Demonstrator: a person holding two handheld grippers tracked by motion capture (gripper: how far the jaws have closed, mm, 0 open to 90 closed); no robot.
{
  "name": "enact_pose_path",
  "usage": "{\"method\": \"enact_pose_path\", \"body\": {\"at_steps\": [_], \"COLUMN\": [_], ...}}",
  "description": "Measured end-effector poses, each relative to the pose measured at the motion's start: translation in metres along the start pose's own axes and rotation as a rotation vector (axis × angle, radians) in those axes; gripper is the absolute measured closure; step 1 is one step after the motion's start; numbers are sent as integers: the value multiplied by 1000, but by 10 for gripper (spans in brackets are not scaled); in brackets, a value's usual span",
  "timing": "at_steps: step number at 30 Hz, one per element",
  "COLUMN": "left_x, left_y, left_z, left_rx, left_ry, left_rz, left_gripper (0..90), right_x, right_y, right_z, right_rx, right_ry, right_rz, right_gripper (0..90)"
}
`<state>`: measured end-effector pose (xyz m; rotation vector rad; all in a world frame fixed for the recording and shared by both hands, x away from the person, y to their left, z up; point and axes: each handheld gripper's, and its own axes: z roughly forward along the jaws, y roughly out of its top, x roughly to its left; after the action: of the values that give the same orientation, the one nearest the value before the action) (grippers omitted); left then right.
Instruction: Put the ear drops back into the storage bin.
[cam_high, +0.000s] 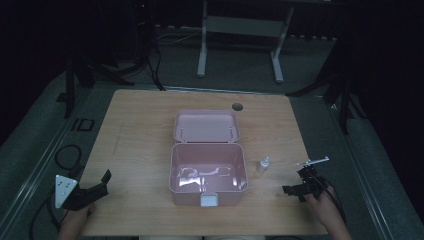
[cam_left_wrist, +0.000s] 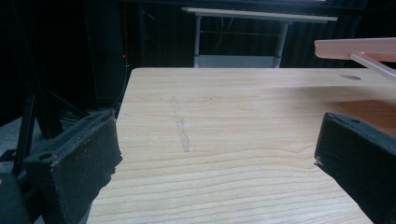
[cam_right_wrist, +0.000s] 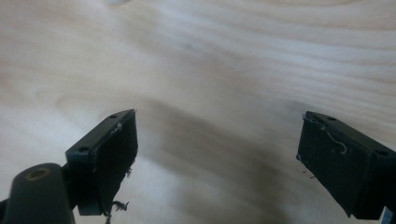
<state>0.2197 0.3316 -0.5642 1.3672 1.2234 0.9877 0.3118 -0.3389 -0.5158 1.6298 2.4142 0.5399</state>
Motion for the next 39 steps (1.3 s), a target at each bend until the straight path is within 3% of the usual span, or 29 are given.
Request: {"method": "enact_pose_path", "body": {"at_steps": [8,11,12,16,18,20,22,29,32,36,39], "left_x": [0,0,0,0,0,0,0,0,0,0,0], "left_y": [0,0,0,0,0,0,0,0,0,0,0], "left_z": [0,0,0,0,0,0,0,0,0,0,0], "left_rx": [0,1,0,0,0,0,0,0,1,1,1], "left_ry": [-2,-1,-2,-2,-2,-2,-2,-3,-3,-3,-3], "left_rz": [0,-1,-1,0,0,0,0,0,0,-1,-1], "left_gripper": [4,4,4,4,4,4,4,4,4,4,4], "right_x": [4,7,7,11,16,17,18,20,18,15,15], "right_y": [2,2,2,4,5,6,8,13,18,23,27], "right_z": [-8,-8,-8,-7,-6,-6,-7,-14,-14,-13,-13], "right_rx": [111,192,192,293,372,392,444,446,440,432,427], "right_ry": [36,61,61,74,73,70,49,65,44,41,40], "right_rz": [-108,-170,-170,-231,-262,-264,-308,-356,-371,-360,-380], "right_gripper": [132,132,132,136,136,136,134,120,123,125,133]}}
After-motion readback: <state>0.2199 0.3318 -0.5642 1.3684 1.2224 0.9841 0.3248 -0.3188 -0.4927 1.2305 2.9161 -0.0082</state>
